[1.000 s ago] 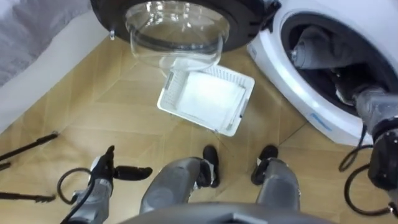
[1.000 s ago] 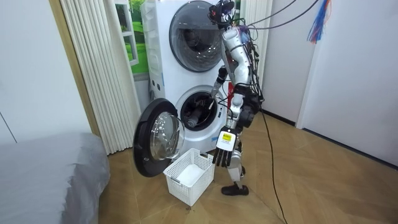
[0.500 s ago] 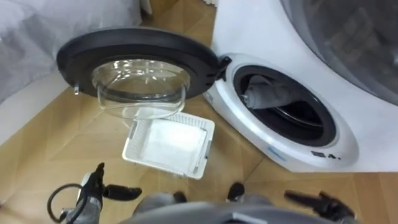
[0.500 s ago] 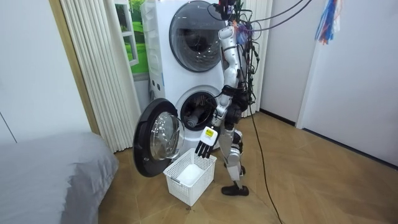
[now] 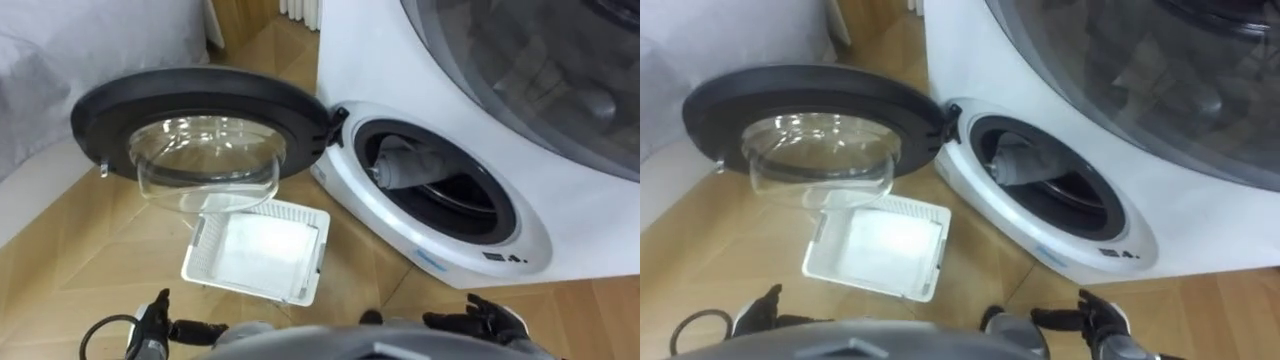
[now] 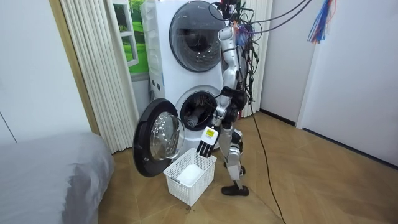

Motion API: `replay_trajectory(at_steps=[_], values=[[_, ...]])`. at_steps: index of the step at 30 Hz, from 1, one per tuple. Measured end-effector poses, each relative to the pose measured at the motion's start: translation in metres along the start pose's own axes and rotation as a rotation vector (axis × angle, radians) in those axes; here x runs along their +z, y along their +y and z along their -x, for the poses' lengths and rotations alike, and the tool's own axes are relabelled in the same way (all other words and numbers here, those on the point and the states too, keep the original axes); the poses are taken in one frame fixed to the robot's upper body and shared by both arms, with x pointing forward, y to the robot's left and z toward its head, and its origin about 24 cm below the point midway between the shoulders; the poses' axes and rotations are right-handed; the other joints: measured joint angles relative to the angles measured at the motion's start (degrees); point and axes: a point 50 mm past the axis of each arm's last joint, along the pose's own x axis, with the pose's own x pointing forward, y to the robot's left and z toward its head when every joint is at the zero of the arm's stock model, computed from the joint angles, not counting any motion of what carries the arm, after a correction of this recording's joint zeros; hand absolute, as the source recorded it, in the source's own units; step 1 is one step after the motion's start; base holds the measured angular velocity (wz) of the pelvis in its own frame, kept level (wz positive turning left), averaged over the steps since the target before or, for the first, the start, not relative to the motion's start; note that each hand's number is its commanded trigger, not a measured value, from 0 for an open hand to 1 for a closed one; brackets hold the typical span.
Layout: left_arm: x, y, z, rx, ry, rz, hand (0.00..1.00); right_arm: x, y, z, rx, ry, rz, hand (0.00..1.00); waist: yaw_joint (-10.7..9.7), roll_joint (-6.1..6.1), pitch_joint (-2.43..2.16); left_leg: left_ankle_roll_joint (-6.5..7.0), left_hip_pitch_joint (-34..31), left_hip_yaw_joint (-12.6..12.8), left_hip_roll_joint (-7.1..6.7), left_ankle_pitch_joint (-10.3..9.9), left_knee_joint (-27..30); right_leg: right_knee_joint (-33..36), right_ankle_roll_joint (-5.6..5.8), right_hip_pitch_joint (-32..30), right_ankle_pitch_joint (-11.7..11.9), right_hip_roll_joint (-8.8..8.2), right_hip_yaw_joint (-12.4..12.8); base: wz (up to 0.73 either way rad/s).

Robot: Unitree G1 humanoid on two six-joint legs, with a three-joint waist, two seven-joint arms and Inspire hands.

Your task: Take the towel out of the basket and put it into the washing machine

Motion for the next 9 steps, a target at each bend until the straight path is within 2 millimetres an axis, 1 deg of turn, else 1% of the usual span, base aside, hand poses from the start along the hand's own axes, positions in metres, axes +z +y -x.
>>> replay_trajectory(at_steps=[3,9], values=[[0.0039,-0.0008,-0.0021,0.0,0.005,-0.015,0.0,-0.0017,0.0005,0.0002,0.012,0.007,-0.007,0.0,-0.2,0.23,0.01,-0.03,0.62,0.02,-0.06,-0.02,-0.34,-0.08,0.01,0.42,-0.01,0.18,0.11,0.0],[-0.0013,-0.0014,-0.0021,-0.01,0.046,-0.007,0.0,-0.0022,0.0007,0.0001,0.015,0.011,-0.019,0.0,-1.21,0.86,0.13,-0.43,1.47,0.55,0.36,-0.25,-0.43,-0.65,-0.02,1.22,-0.02,0.74,0.51,-0.04]])
